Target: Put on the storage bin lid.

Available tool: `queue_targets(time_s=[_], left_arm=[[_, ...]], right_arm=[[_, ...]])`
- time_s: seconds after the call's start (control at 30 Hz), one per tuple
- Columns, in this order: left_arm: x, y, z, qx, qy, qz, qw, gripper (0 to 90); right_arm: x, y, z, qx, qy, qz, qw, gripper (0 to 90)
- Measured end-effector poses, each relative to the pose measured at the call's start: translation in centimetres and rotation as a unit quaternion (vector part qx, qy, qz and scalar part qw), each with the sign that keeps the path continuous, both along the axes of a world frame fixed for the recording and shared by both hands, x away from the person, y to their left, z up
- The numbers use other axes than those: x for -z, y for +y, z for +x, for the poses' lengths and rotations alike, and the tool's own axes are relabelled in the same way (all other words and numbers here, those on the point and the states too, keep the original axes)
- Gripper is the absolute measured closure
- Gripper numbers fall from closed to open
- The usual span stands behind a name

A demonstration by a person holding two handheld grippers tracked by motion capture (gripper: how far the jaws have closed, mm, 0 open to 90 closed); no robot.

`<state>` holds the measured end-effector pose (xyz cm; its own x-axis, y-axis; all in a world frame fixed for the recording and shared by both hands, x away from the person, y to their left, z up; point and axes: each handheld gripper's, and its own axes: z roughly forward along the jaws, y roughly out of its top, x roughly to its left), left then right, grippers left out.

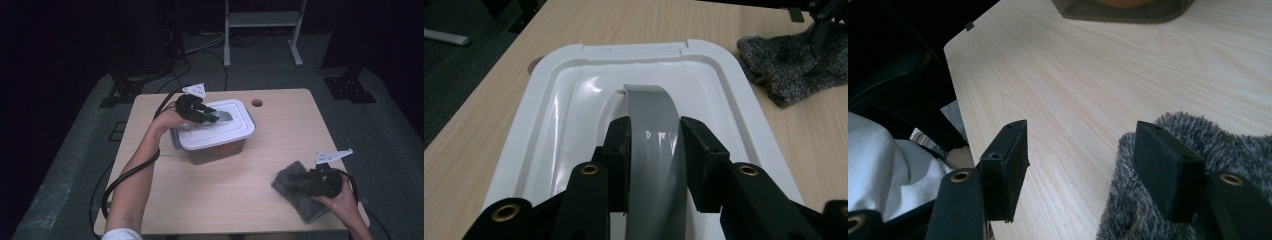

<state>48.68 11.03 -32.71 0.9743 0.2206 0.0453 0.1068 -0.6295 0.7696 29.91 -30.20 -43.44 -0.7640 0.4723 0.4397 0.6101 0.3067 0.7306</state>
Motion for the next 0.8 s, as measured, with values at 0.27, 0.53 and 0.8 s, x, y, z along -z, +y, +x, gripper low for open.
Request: queue_targets(time_s=[0.27,0.53,0.8], left_arm=[[0.04,-0.31,0.2,0.005,-0.003,0.004,1.0,65.0],[0.01,-0.36,0.25,0.005,-0.002,0.004,1.0,65.4],[0.11,0.03,0.15,0.005,0.001,-0.001,1.0,65.6]], right_arm=[[0.05,0.05,-0.01,-0.001,0.001,-0.001,1.0,38.1],[0.09,-0.08,-0.04,0.001,0.002,-0.001,1.0,38.1],[0.16,-0.03,-0.03,0.0,0.002,-0.002,1.0,38.0]])
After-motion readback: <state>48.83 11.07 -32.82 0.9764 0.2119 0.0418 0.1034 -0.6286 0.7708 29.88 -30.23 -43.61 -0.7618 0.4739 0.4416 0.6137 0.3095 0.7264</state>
